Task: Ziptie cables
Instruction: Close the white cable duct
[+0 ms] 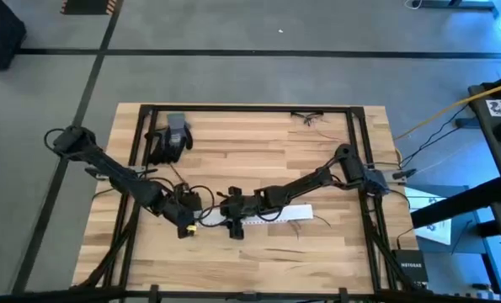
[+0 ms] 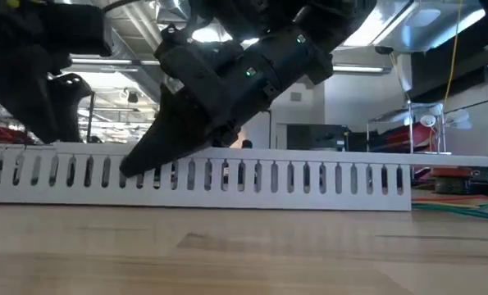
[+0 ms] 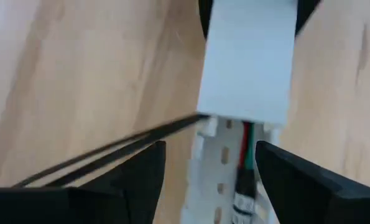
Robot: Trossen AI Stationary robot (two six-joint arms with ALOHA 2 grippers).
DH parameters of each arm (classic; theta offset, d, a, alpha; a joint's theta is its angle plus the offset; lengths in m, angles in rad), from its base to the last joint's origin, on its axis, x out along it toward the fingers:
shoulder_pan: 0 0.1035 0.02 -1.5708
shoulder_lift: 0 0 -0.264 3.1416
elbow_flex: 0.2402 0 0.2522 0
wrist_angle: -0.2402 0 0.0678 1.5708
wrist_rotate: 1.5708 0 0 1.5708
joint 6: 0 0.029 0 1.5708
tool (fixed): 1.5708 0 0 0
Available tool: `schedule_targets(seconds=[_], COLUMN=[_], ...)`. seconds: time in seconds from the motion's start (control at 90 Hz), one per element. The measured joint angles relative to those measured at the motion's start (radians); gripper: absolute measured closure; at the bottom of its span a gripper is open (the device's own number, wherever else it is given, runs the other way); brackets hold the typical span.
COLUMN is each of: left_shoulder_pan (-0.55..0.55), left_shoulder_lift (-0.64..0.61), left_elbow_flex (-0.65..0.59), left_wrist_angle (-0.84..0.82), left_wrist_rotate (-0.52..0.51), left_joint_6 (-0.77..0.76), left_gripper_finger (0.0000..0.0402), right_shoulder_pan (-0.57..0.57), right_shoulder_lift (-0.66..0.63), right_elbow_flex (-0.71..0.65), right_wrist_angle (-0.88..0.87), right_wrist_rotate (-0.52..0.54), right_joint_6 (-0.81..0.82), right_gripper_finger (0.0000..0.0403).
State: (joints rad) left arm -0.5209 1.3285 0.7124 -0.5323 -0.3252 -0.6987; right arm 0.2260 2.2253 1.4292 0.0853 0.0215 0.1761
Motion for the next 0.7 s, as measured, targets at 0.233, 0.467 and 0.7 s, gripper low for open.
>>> schedule_targets(seconds=[0.233, 0.467, 0.7], left_shoulder_pan=[-0.005, -0.014, 0.035], left_shoulder_lift=[0.002, 0.002, 0.002], left_elbow_flex=[-0.035, -0.035, -0.035], left_wrist_angle=[-0.024, -0.003, 0.000], left_wrist_rotate=[0.037, -0.114, -0.123], left_joint_6=[-0.122, -0.274, -0.326], left_gripper_finger=[0.0160, 0.0160, 0.0160], right_shoulder_pan=[0.000, 0.001, 0.002], right_shoulder_lift=[0.000, 0.000, 0.000], right_elbow_flex=[0.000, -0.001, -0.001], right_wrist_angle=[0.001, 0.002, 0.002], right_wrist_rotate=[-0.003, -0.004, -0.006], right_joint_6=[0.001, -0.001, -0.024], right_gripper_finger=[0.0175, 0.0175, 0.0175])
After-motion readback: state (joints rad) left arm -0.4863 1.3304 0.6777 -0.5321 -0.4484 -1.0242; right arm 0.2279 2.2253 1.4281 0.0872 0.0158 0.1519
